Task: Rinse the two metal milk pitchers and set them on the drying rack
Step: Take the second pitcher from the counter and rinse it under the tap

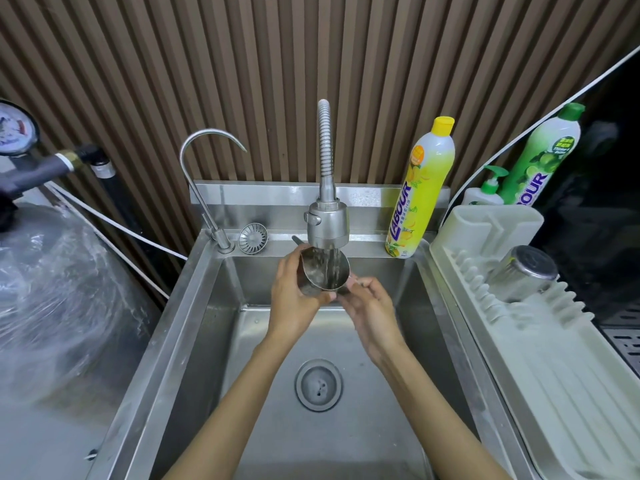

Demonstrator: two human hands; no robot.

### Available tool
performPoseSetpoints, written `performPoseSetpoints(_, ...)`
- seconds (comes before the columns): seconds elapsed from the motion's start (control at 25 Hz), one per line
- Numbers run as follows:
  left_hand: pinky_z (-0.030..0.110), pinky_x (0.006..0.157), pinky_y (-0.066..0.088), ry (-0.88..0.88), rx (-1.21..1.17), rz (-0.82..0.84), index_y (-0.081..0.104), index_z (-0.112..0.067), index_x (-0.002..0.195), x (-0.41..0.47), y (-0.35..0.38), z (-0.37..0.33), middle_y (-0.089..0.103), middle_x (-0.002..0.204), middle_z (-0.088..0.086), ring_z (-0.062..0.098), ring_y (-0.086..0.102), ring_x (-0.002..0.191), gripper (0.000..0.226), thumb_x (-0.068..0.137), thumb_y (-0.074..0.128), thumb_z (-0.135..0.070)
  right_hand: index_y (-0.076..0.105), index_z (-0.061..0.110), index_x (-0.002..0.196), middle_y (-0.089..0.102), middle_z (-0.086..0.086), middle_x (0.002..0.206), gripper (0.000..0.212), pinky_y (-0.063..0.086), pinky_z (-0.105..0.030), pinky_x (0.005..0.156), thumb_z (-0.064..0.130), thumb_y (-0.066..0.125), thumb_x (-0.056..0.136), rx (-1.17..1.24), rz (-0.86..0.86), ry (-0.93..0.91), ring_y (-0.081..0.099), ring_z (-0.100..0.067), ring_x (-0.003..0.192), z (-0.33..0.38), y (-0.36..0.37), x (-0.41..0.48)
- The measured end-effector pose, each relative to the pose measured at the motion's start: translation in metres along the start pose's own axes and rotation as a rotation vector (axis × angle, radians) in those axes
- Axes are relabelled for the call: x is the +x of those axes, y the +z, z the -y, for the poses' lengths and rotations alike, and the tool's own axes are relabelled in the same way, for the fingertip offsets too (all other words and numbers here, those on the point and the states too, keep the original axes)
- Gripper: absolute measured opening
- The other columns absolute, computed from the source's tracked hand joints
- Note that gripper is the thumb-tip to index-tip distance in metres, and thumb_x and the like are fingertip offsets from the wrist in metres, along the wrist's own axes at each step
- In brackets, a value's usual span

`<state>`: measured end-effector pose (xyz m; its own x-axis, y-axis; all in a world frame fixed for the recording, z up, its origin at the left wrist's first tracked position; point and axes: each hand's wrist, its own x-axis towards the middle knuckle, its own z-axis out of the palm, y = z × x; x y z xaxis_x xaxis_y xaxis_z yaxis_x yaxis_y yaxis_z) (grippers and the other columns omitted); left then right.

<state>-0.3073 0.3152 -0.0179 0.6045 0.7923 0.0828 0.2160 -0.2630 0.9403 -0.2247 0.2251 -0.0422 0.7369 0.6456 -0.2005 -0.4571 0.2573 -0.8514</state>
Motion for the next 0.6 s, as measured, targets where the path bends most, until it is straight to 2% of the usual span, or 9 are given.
performPoseSetpoints(0.08,0.039,0.102,0.039,0.025,0.371,-0.026,0.044,-0.027,0.133,-0.005,-0.005,-0.011,0.047,0.122,0.002,0.021,0.044,0.119,0.083,0.059,0.081,-0.037,0.048,0.01,0.076,0.061,-0.019,0.089,0.016,0.059,-0.029,0.076,0.011,0.052,0.091,-0.004,-0.015,0.08,0.063,-0.027,0.083,-0.005,-0.001,-0.001)
performPoseSetpoints(0.16,0.042,0.1,0.037,-0.055,0.589,-0.031,0.045,-0.026,0.131,-0.008,-0.006,-0.016,0.047,0.121,0.003,0.023,0.042,0.121,0.085,0.059,0.068,-0.065,0.055,0.004,0.082,0.063,-0.011,0.077,0.014,0.061,-0.03,0.065,0.016,0.055,0.09,-0.099,-0.06,0.111,0.065,-0.026,0.076,0.004,0.0,-0.004)
performPoseSetpoints(0.28,0.041,0.092,0.048,-0.189,0.493,-0.035,0.059,-0.02,0.111,-0.01,-0.002,-0.009,0.062,0.107,0.004,0.025,0.059,0.107,0.084,0.053,0.056,-0.081,0.058,0.003,0.08,0.068,-0.012,0.081,0.019,0.06,-0.03,0.053,0.021,0.063,0.085,-0.426,-0.159,0.098,0.068,-0.028,0.069,0.025,-0.002,-0.003)
performPoseSetpoints(0.36,0.028,0.082,0.051,-0.224,0.289,0.034,0.065,-0.019,0.102,-0.009,0.003,-0.001,0.07,0.097,-0.002,0.017,0.066,0.096,0.069,0.057,0.065,-0.071,0.06,0.007,0.076,0.071,-0.015,0.087,0.021,0.061,-0.038,0.056,0.026,0.067,0.081,-0.688,-0.232,-0.022,0.069,-0.03,0.068,0.037,-0.005,-0.004)
performPoseSetpoints(0.4,0.021,0.078,0.05,-0.25,0.167,0.085,0.067,-0.019,0.101,-0.009,0.006,0.002,0.072,0.094,-0.004,0.014,0.067,0.094,0.059,0.06,0.072,-0.061,0.061,0.008,0.077,0.071,-0.014,0.087,0.023,0.06,-0.043,0.063,0.031,0.067,0.08,-0.833,-0.261,-0.114,0.069,-0.031,0.072,0.04,-0.005,-0.004)
performPoseSetpoints(0.48,0.019,0.081,0.05,-0.287,-0.048,0.166,0.068,-0.019,0.102,-0.006,0.013,0.009,0.074,0.097,-0.005,0.012,0.068,0.098,0.049,0.061,0.08,-0.044,0.062,0.009,0.084,0.072,-0.012,0.088,0.025,0.053,-0.042,0.075,0.033,0.064,0.08,-1.093,-0.295,-0.29,0.065,-0.031,0.083,0.044,-0.005,-0.007)
performPoseSetpoints(0.52,0.022,0.084,0.05,-0.293,-0.126,0.173,0.067,-0.019,0.104,-0.005,0.016,0.01,0.074,0.1,-0.003,0.013,0.067,0.101,0.049,0.06,0.083,-0.036,0.061,0.008,0.086,0.072,-0.011,0.089,0.023,0.051,-0.039,0.076,0.031,0.063,0.081,-1.127,-0.307,-0.35,0.064,-0.03,0.085,0.045,-0.004,-0.009)
performPoseSetpoints(0.6,0.023,0.086,0.049,-0.267,-0.204,0.11,0.063,-0.017,0.109,-0.001,0.019,0.01,0.073,0.104,0.0,0.015,0.067,0.102,0.058,0.057,0.086,-0.022,0.059,0.011,0.084,0.072,-0.005,0.089,0.012,0.052,-0.036,0.076,0.022,0.063,0.082,-0.959,-0.286,-0.387,0.065,-0.021,0.083,0.041,-0.003,-0.007)
